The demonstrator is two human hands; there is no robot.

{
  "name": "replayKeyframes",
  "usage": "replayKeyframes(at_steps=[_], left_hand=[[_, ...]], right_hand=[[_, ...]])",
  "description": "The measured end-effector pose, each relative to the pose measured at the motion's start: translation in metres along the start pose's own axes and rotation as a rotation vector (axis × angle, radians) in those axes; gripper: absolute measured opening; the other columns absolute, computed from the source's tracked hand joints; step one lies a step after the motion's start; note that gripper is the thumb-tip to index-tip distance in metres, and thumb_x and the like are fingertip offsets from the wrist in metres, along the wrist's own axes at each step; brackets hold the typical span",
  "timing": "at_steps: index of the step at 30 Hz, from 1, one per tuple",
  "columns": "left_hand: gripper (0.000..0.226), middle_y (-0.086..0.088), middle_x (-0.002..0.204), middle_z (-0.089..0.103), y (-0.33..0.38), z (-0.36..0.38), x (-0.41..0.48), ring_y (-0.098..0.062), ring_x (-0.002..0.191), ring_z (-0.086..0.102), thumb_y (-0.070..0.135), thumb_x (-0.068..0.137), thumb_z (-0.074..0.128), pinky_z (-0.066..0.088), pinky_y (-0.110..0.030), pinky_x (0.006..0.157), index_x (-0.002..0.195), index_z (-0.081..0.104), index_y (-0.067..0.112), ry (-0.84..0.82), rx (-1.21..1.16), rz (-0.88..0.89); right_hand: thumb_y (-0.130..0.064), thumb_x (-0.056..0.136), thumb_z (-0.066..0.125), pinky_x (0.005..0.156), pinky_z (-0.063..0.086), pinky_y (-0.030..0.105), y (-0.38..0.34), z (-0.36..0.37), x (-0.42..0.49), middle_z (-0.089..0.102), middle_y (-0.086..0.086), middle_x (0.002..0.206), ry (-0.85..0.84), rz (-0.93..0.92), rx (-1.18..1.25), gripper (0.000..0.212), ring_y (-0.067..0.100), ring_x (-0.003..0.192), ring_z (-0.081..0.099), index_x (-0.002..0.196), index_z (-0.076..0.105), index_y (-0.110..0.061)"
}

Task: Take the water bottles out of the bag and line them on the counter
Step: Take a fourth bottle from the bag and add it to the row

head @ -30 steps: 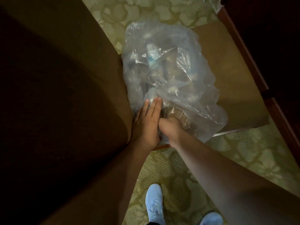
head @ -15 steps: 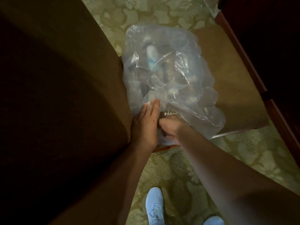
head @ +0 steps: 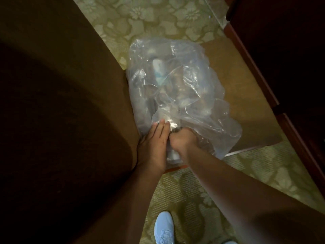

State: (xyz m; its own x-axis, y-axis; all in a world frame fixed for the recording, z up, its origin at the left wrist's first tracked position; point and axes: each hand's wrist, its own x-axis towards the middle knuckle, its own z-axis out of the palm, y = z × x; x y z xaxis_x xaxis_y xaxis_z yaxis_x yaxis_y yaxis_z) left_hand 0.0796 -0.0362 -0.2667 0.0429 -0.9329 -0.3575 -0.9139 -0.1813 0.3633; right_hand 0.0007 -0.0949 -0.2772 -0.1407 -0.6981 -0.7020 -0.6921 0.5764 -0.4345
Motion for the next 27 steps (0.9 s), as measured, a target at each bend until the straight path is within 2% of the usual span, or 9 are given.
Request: replayKeyframes(at_steps=[3,5,9,12,15,17,20,24,27], left_hand=[[0.061,0.002,0.161,-0.009,-0.001,0.004,0.000,-0.014,0.148,-0.006,0.020,0.098,0.023,0.005,-0.027,0.120,0.151,-0.006,0.017,0.020,0.026,0.000],[0.062,0.003,0.161,-0.008,-0.002,0.006,0.001,-0.012,0.148,-0.005,0.019,0.097,0.022,0.007,-0.026,0.120,0.151,-0.009,0.016,0.043,0.052,-0.001],[0.070,0.004,0.161,-0.007,0.000,0.006,-0.001,-0.010,0.148,-0.005,0.005,0.096,0.036,0.008,-0.022,0.117,0.151,-0.006,0.016,0.053,-0.001,-0.006],[0.079,0.005,0.161,-0.007,0.000,0.006,-0.003,-0.009,0.148,-0.006,0.005,0.092,0.047,0.008,-0.023,0.118,0.152,-0.002,0.018,0.055,-0.015,0.022],[0.076,0.005,0.161,-0.005,0.000,0.007,-0.006,-0.009,0.148,-0.004,0.006,0.093,0.047,0.008,-0.023,0.117,0.152,0.001,0.018,0.072,-0.009,0.045],[0.074,-0.001,0.160,0.012,0.001,0.007,-0.007,-0.015,0.148,0.011,0.005,0.088,0.054,0.018,-0.027,0.116,0.151,0.017,0.014,0.109,-0.016,0.066],[0.074,-0.012,0.144,0.047,-0.003,0.015,-0.005,-0.028,0.133,0.046,0.003,0.067,0.070,0.041,-0.040,0.104,0.138,0.047,0.004,0.169,-0.027,0.099],[0.058,-0.012,0.128,0.063,-0.001,0.012,-0.007,-0.026,0.115,0.062,0.011,0.068,0.044,0.055,-0.037,0.085,0.123,0.061,0.004,0.211,0.060,0.142],[0.064,-0.013,0.126,0.063,0.000,0.011,-0.009,-0.027,0.114,0.063,0.008,0.059,0.053,0.055,-0.038,0.085,0.122,0.062,0.003,0.199,0.112,0.131]], right_hand=[[-0.027,0.085,0.057,0.077,0.051,0.028,0.000,0.004,-0.003,0.070,0.012,0.105,0.143,-0.066,-0.029,0.029,0.030,0.095,0.067,0.102,0.068,-0.007],[-0.028,0.083,0.058,0.075,0.055,0.032,0.000,0.006,-0.003,0.072,0.012,0.097,0.158,-0.069,-0.014,0.026,0.030,0.087,0.067,0.094,0.069,-0.008],[-0.024,0.081,0.061,0.077,0.049,0.029,-0.001,-0.006,0.006,0.070,0.016,0.107,0.053,-0.033,0.013,0.034,0.033,0.099,0.066,0.105,0.069,-0.002],[-0.019,0.083,0.062,0.087,0.050,0.033,-0.003,-0.014,0.008,0.068,0.019,0.115,-0.037,-0.054,0.008,0.037,0.033,0.106,0.064,0.112,0.065,0.004],[-0.017,0.087,0.060,0.091,0.049,0.036,-0.005,-0.022,0.007,0.063,0.022,0.122,-0.154,-0.056,-0.059,0.038,0.034,0.112,0.061,0.118,0.061,0.006],[-0.017,0.084,0.063,0.089,0.049,0.036,-0.004,-0.028,0.006,0.065,0.020,0.119,-0.156,-0.077,-0.071,0.036,0.033,0.110,0.062,0.114,0.064,0.002],[-0.020,0.082,0.065,0.081,0.046,0.028,0.001,-0.029,0.003,0.069,0.015,0.112,-0.025,-0.149,-0.142,0.029,0.030,0.106,0.063,0.106,0.069,-0.004],[-0.034,0.076,0.066,0.084,0.052,0.031,0.005,-0.017,0.006,0.070,0.012,0.103,0.140,-0.141,-0.225,0.031,0.031,0.101,0.065,0.098,0.070,-0.012],[-0.040,0.081,0.061,0.087,0.051,0.032,0.005,-0.017,0.008,0.068,0.015,0.110,0.102,-0.165,-0.315,0.040,0.032,0.104,0.063,0.103,0.067,-0.008]])
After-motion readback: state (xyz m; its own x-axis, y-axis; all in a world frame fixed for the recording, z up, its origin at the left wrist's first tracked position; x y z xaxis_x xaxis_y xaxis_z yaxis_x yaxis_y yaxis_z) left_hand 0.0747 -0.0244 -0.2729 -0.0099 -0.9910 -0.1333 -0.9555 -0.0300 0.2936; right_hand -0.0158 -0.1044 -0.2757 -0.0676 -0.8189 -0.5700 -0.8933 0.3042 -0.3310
